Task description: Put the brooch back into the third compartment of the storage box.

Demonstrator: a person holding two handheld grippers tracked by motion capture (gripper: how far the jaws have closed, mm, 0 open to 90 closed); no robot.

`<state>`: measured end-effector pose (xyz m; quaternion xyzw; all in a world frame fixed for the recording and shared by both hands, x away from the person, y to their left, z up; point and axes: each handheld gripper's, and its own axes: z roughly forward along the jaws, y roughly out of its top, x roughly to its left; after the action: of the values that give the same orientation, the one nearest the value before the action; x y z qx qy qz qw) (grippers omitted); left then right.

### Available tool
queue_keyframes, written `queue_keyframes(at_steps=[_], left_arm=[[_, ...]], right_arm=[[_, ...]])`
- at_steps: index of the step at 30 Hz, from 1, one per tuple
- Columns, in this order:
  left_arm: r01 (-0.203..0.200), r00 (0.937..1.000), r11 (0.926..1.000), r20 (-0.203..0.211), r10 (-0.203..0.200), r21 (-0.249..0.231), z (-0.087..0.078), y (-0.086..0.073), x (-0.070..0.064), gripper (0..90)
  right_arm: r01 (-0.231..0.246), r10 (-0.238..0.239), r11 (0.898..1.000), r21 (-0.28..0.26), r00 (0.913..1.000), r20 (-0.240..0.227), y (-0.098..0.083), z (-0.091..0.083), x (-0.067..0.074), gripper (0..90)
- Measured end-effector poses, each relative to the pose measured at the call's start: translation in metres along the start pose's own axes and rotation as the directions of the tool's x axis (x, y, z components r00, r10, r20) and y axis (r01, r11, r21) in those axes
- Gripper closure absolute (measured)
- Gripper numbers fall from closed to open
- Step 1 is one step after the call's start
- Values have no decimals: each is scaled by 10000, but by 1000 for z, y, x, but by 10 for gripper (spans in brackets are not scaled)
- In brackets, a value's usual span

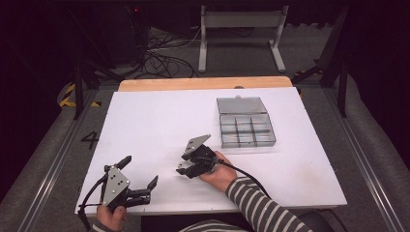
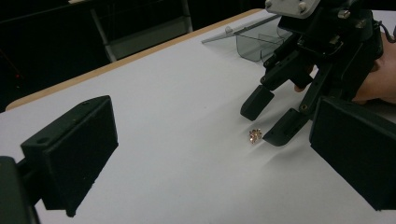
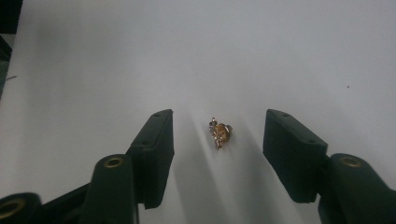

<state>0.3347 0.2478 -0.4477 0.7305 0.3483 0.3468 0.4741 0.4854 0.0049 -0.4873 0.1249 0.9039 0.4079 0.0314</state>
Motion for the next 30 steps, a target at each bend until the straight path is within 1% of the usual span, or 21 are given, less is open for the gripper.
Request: queue_keyframes(at_steps=[1, 2, 3, 5, 6, 13, 16, 22, 25, 30], left_arm=[[-1, 10000, 10000, 8, 1, 5, 0, 0, 0, 16], [-74, 10000, 10000, 10, 73, 32, 0, 0, 1, 19], [-1, 10000, 10000, 58, 1, 40, 0, 0, 0, 19], [-26, 10000, 10000, 60, 26, 42, 1, 0, 0, 20], [-35, 10000, 10000, 65, 35, 44, 1, 0, 0, 20], [-34, 10000, 10000, 74, 33, 58, 1, 0, 0, 20], [-40, 10000, 9999, 88, 39, 100, 1, 0, 0, 20], [-44, 10000, 9999, 86, 43, 90, 1, 0, -1, 20], [-35, 10000, 10000, 90, 34, 88, 1, 0, 0, 20], [-37, 9999, 10000, 113, 36, 92, 1, 0, -1, 21]], right_arm=[[5, -5, 10000, -7, 10000, -14, 0, 0, 0, 478], [10, -9, 10000, -18, 10000, 34, 1, 0, 0, 526], [10, -9, 10000, -18, 10000, 34, 1, 0, 0, 526], [53, -53, 10000, 9, 9999, 126, 2, 1, 0, 554], [120, -121, 9999, 60, 9997, 190, 2, 2, 0, 586], [256, -261, 9995, 190, 9993, 258, 4, 6, 1, 637], [270, -276, 9994, 230, 9993, 253, 5, 7, 1, 640], [361, -370, 9988, 335, 9990, 263, 6, 9, 2, 692], [400, -417, 9985, 376, 9981, 444, 6, 9, 3, 756], [432, -450, 9982, 414, 9981, 431, 6, 9, 4, 799]])
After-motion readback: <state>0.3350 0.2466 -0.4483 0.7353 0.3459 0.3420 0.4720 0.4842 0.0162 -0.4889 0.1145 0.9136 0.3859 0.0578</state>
